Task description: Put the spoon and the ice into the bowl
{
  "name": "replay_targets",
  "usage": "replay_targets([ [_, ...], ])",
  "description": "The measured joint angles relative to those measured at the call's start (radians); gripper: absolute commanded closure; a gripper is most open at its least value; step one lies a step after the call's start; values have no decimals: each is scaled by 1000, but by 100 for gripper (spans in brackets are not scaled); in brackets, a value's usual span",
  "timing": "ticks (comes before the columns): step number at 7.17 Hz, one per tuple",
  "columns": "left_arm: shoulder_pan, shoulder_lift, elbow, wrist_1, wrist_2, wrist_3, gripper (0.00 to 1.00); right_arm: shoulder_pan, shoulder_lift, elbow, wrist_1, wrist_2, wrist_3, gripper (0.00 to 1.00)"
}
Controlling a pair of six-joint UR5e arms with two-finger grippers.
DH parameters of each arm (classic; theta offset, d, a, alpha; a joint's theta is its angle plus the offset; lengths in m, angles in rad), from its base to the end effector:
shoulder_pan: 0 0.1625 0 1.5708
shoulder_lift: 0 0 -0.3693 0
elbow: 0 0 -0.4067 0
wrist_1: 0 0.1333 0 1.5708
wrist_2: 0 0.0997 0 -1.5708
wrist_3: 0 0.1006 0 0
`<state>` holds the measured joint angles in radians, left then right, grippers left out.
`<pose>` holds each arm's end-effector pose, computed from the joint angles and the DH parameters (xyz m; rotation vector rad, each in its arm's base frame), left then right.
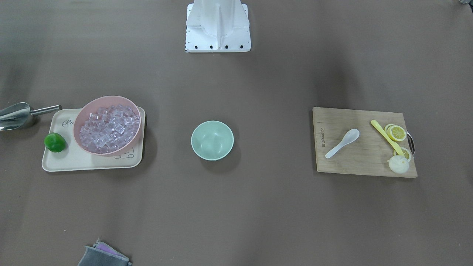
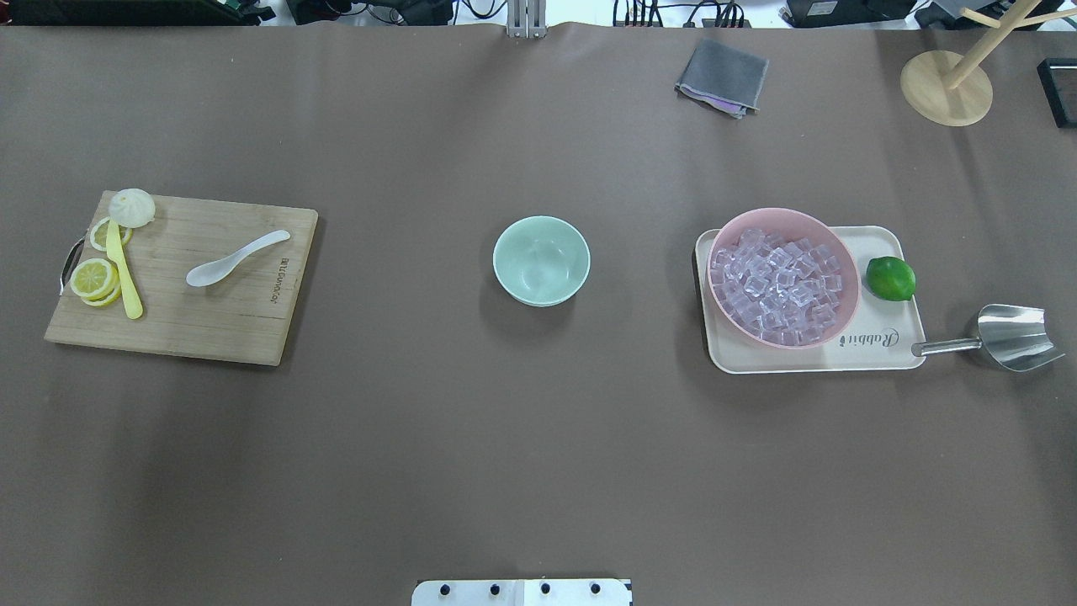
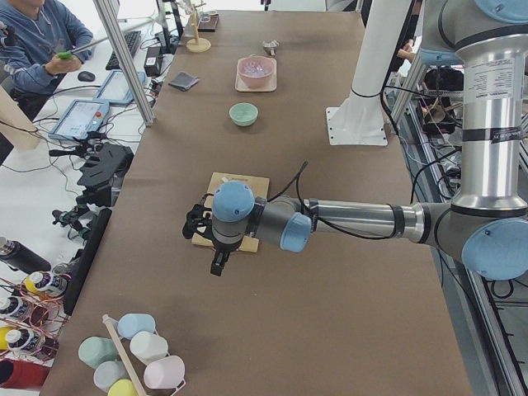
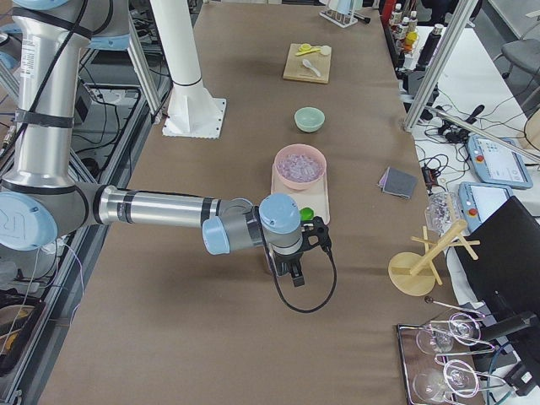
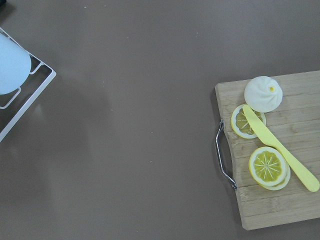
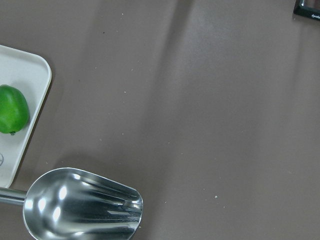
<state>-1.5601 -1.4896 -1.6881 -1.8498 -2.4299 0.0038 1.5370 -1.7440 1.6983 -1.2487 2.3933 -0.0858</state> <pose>-0.0519 -0.4922 0.5475 0.2925 0.8530 0.1488 0.0441 -0.4590 0.5835 0.2822 -0.8115 -0.2258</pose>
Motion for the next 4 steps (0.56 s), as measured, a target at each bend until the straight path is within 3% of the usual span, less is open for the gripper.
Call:
replay_targets([
  [4,4,-3,3,-5,-4,2,2,0,5,19,0,-19,-1,0],
])
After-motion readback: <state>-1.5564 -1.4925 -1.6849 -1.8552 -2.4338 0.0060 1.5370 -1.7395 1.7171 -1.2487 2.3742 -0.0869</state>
